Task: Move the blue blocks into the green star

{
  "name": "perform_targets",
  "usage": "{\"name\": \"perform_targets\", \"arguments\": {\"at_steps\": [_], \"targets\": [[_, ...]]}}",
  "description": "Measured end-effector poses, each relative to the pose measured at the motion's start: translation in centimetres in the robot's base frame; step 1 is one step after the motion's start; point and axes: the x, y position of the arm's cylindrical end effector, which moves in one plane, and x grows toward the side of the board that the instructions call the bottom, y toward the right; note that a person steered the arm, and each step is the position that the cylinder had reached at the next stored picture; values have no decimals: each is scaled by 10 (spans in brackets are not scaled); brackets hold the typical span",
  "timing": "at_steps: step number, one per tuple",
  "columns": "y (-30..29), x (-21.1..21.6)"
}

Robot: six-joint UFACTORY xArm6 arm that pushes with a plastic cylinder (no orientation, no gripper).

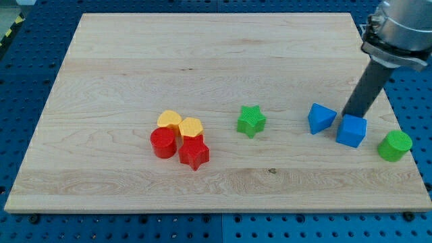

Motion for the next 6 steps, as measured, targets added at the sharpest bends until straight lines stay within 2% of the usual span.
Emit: {"name": "perform_targets", "arguments": {"at_steps": [3,4,6], "targets": [[-80,0],[-92,-40],[-169,-39]]}}
